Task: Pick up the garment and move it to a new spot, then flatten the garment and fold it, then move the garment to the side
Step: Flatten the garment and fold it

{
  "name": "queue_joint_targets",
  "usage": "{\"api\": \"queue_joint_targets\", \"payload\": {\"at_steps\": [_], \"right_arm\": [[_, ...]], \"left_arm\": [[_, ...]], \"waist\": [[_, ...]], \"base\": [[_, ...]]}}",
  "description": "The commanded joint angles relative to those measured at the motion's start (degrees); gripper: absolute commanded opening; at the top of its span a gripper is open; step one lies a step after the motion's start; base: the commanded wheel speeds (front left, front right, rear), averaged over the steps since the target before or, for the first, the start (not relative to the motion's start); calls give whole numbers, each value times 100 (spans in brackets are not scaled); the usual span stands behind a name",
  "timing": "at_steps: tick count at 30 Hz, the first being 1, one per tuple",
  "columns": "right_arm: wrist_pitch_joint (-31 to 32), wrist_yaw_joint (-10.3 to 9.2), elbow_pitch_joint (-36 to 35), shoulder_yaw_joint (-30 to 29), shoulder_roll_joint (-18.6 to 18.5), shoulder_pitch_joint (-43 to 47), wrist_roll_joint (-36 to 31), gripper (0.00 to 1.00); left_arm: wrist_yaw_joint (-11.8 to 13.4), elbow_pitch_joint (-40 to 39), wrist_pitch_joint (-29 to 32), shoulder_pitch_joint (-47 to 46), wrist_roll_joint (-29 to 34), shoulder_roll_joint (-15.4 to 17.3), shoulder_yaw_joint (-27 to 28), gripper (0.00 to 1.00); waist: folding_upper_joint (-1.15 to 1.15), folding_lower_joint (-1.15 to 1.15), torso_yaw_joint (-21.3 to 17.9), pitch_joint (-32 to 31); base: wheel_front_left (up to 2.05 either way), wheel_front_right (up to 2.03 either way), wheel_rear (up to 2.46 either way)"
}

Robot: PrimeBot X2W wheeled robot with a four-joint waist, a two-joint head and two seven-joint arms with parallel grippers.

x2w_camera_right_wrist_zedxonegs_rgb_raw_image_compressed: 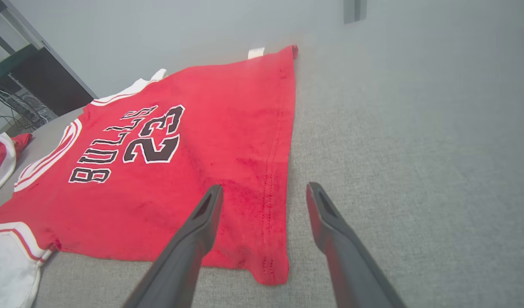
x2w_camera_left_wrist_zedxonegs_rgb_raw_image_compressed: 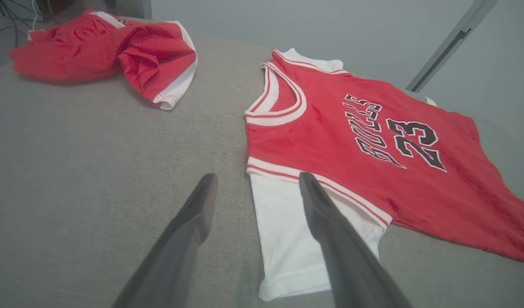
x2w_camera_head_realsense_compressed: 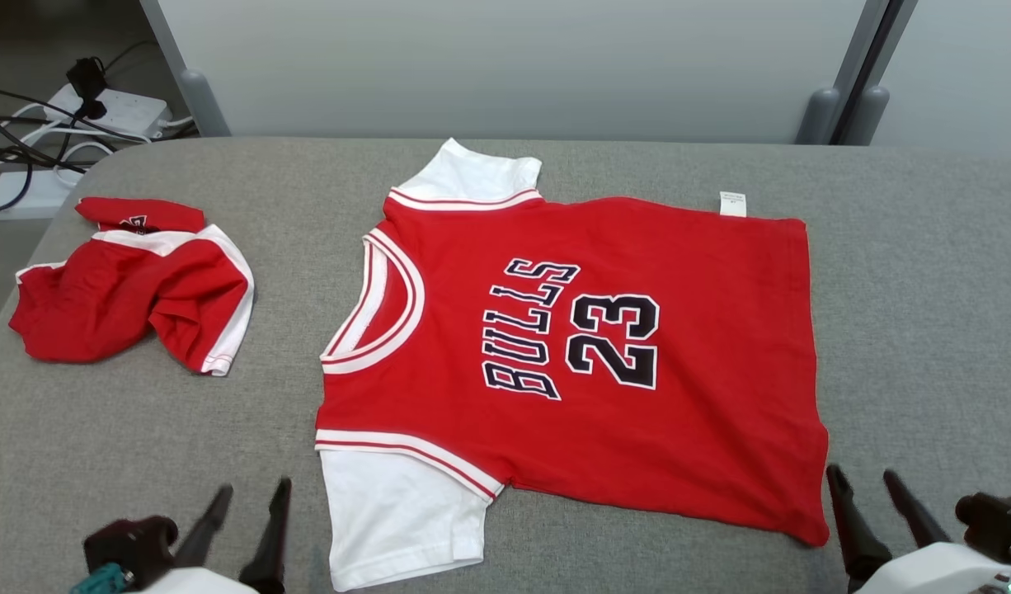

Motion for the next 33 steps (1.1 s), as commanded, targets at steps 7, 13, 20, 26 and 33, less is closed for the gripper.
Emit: {"api": "queue_joint_targets", "payload": {"at_steps": [7,13,20,26,33], "right_arm": [[-723,26,-932,224,-118,-415,-778,100],[-1223,26,-1101,544,-245,-544,-1212,100],[-1393,26,-820,549,-271,-165,-1333,100],[-1440,26,-734,536,-174,328,-1360,100],[-1440,26,-820,500,-112,520,-1427,100]], "left_arm": [[358,-643,-377,-706,720,463,543,100],[293,-826,-462,-711,1059,825,745,100],[-1,-646,-503,-262,1071,997,829,100],[-29,-631,-522,259,1102,822,963,100],[-174,-744,-526,442,1351,552,1168,100]], "waist": [[0,0,-25,-347],[0,0,-92,-582],[0,0,-106,-707],[0,0,-90,-779],[0,0,-59,-727]], "base": [[0,0,0],[0,0,0],[0,0,0],[0,0,0],[0,0,0]]}}
